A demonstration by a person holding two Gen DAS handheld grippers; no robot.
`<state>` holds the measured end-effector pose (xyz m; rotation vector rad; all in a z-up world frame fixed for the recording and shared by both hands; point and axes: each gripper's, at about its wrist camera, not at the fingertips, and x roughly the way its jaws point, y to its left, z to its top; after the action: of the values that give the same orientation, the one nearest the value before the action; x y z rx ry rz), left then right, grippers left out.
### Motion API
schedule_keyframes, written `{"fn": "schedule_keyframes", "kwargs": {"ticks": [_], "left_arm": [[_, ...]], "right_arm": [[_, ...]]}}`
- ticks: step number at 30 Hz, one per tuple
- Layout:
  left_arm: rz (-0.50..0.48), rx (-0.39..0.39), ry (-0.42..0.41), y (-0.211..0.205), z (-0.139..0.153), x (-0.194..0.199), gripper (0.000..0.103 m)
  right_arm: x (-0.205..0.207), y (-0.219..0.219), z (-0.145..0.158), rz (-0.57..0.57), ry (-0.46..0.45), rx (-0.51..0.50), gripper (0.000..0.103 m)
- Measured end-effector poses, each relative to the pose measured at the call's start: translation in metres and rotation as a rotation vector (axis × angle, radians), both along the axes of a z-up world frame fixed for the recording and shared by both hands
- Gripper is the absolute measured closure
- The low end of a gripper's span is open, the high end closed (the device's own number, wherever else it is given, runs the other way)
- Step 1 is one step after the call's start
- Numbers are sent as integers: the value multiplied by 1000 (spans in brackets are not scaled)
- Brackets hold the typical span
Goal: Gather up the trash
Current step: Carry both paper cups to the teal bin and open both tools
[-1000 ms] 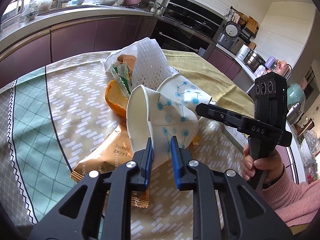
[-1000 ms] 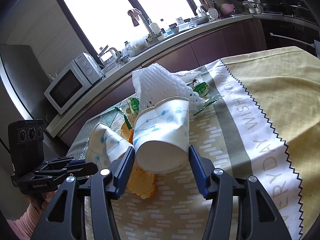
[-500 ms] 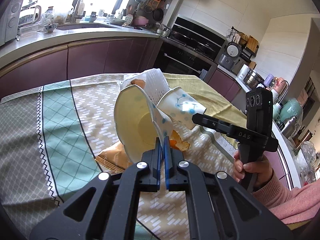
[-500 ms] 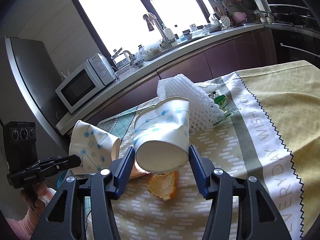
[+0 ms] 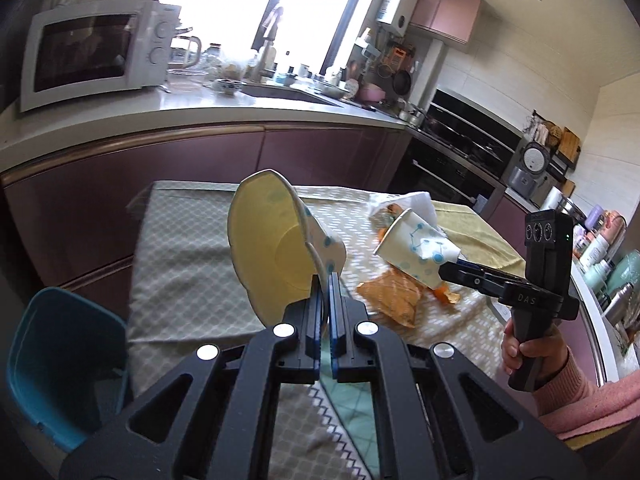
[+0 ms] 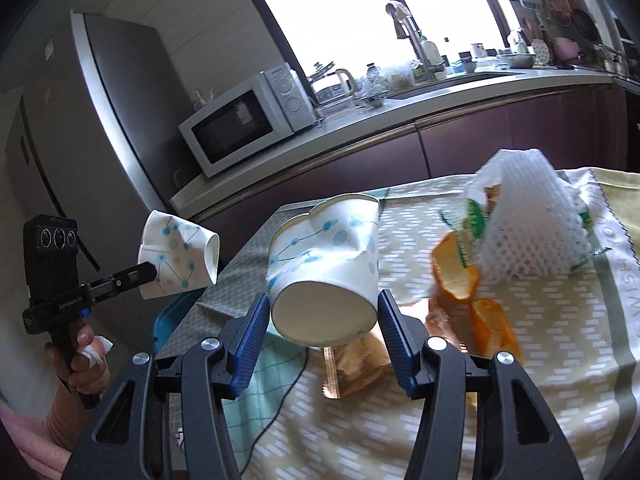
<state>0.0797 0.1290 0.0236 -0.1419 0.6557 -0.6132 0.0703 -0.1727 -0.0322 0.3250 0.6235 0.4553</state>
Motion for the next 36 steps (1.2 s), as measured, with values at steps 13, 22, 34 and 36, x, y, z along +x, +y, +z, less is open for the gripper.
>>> {"fn": "schedule_keyframes", "kwargs": {"ticks": [13,22,34,36], "left_arm": [[358,39,106,165,-37,-11,100],[447,31,206,219,-81,1,100],[498,29,287,229,-117,29,99],[504,25,298,230,-121,33,99]], "right_arm": [[46,164,11,379,6,-91,50],[68,252,0,517,53,-158,50],[98,311,-26,556,142,-227,50],[102,319,-29,557,151,-238,49]]}}
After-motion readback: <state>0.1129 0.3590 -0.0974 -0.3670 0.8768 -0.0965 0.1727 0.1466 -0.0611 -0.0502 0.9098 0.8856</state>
